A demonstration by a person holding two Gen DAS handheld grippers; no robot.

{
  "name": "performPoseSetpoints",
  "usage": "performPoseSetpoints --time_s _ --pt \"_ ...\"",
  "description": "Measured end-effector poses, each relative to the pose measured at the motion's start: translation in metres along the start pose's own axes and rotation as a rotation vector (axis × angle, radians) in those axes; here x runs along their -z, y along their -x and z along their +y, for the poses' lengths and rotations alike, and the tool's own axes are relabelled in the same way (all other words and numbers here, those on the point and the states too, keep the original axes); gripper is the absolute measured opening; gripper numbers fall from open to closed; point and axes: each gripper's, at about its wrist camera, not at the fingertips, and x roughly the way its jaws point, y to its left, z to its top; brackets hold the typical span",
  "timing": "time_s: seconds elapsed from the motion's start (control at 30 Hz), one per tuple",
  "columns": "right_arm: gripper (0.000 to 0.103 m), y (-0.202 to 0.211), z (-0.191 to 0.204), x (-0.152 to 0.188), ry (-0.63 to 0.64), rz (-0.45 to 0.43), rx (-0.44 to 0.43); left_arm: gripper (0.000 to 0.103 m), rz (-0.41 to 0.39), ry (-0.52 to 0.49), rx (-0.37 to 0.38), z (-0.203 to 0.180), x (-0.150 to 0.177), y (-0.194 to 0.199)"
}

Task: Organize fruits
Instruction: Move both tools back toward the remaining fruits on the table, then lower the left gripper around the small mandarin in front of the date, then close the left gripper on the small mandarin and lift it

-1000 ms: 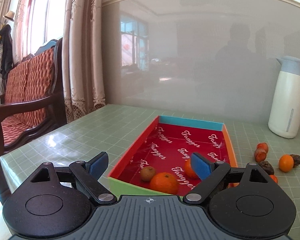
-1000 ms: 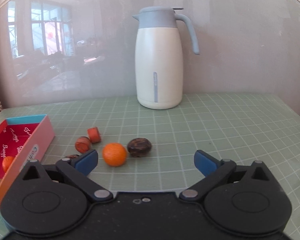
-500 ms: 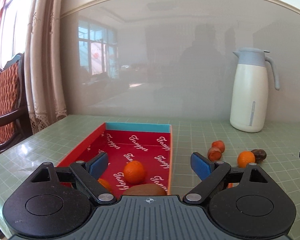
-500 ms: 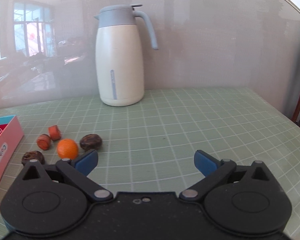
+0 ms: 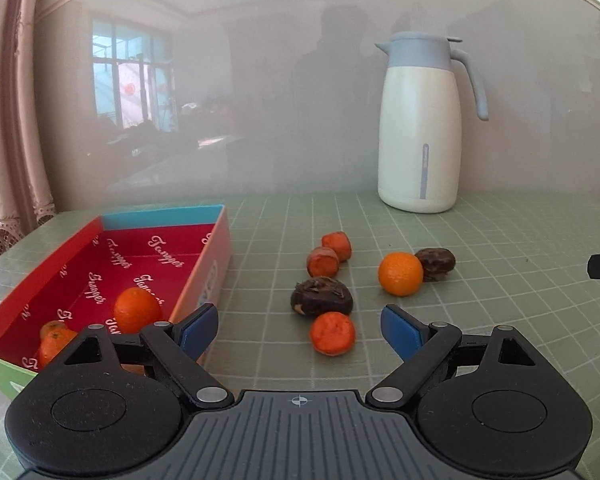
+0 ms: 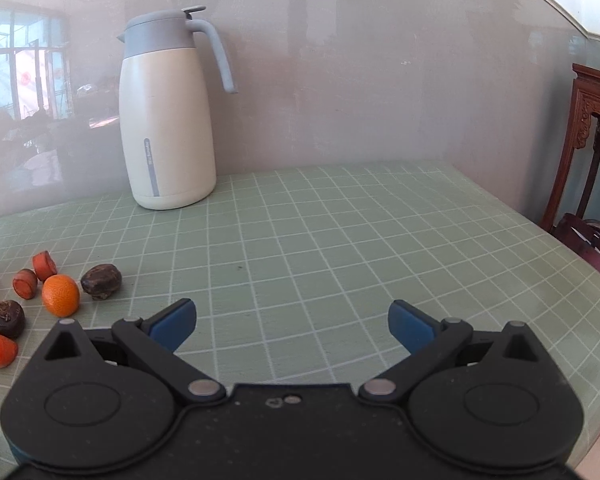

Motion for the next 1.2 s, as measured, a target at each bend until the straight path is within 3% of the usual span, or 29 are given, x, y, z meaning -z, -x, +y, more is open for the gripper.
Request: performPoseSetpoints --time_s 0.2,0.27,0.37,0.5,0.9,0.93,0.97,1.0,1.07,1.2 --pt "0.103 0.002 -0.006 -0.001 -0.034 -0.006 -0.011 0.088 0.055 0.000 0.028 -0.008 0.000 -0.015" --pt "0.103 0.003 -0.005 -0.003 -0.048 -0.005 -0.028 0.075 0.070 0.005 0.056 -0.009 -0.002 -0.019" --pt "0.103 0.003 0.001 -0.003 -0.037 -0.007 -0.042 0.065 0.135 0.049 0.092 -0.007 -0.001 -0.031" --pt "0.103 0.004 0.008 -0.004 -0.014 -0.010 -0.048 0.065 0.158 0.077 0.087 -0.004 -0.001 -0.037" --pt "0.103 0.005 0.005 -0.005 -0.024 -0.012 -0.050 0.065 0.173 0.042 0.077 -0.014 -0.001 -0.048" --pt "0.103 0.005 0.006 -0.005 -0.022 -0.012 -0.049 0.059 0.171 0.037 0.074 -0.015 -0.001 -0.048" --pt "0.103 0.005 0.006 -0.004 -0.021 -0.012 -0.050 0.045 0.164 0.032 0.074 -0.016 -0.001 -0.046" --pt "0.103 0.005 0.006 -0.004 -0.021 -0.010 -0.052 0.041 0.161 0.029 0.077 -0.016 -0.001 -0.045" --pt "0.103 0.005 0.007 -0.004 -0.022 -0.008 -0.054 0.034 0.158 0.031 0.078 -0.016 0.000 -0.044" --pt "0.103 0.007 0.008 -0.004 -0.019 -0.013 -0.058 0.031 0.155 0.035 0.082 -0.014 0.000 -0.042"
